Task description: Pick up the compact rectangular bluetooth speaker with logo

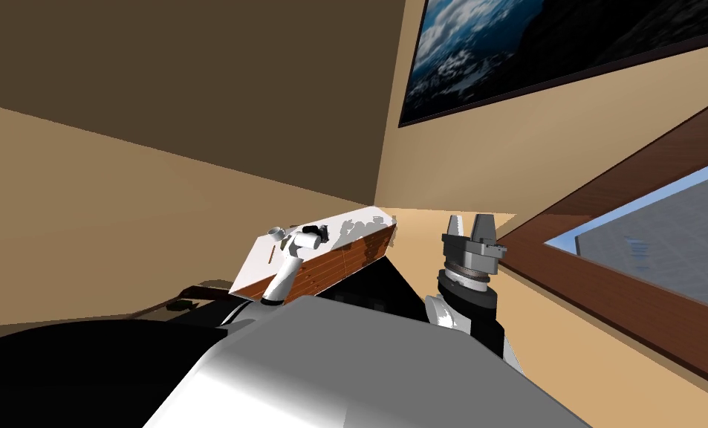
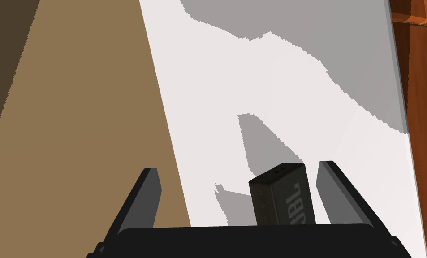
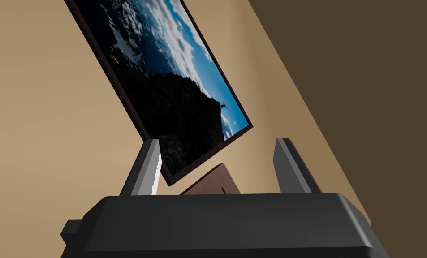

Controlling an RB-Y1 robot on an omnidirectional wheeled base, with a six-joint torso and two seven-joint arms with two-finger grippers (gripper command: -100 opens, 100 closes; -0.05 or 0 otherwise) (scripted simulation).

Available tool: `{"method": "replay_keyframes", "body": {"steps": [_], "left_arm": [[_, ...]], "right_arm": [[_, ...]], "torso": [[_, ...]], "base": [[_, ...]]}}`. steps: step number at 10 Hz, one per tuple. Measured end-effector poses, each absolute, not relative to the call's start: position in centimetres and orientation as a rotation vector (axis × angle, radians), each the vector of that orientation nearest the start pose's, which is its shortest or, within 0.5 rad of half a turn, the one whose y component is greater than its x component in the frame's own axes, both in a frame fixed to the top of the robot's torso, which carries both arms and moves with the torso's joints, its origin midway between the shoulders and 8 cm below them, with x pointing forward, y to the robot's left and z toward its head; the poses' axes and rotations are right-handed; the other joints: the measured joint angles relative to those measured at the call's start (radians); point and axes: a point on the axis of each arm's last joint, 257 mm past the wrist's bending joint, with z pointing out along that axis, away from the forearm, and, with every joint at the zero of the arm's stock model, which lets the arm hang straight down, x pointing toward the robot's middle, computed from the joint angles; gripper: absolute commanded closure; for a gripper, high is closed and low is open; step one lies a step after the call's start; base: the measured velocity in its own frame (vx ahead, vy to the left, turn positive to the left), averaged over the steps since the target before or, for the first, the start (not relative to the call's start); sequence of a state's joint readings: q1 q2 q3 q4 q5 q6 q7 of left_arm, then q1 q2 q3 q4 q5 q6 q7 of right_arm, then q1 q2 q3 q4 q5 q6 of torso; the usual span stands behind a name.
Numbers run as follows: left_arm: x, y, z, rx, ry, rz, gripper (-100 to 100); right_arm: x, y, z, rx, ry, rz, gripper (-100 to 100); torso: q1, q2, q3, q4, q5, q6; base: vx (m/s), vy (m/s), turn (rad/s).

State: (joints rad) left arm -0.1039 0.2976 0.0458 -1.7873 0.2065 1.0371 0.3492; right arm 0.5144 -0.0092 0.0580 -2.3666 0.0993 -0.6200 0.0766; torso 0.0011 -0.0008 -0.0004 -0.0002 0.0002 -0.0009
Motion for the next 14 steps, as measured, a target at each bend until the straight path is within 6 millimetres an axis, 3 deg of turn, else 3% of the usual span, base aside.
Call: {"method": "replay_keyframes", "body": {"steps": [6, 14], "left_arm": [[49.0, 34.5, -32.6, -2.156, 1.463, -0.675, -100], [45.1, 39.1, -36.6, -2.442, 1.403, -0.411, -100]], "right_arm": [[30.5, -24.0, 7.6, 0.415, 0.554, 1.263, 0], [30.5, -24.0, 7.6, 0.415, 0.554, 1.263, 0]], "torso": [[0.001, -0.001, 0.0, 0.0, 0.0, 0.0], [0.002, -0.001, -0.001, 0.0, 0.0, 0.0]], "base": [[0.024, 0.028, -0.062], [0.03, 0.038, -0.065]]}}
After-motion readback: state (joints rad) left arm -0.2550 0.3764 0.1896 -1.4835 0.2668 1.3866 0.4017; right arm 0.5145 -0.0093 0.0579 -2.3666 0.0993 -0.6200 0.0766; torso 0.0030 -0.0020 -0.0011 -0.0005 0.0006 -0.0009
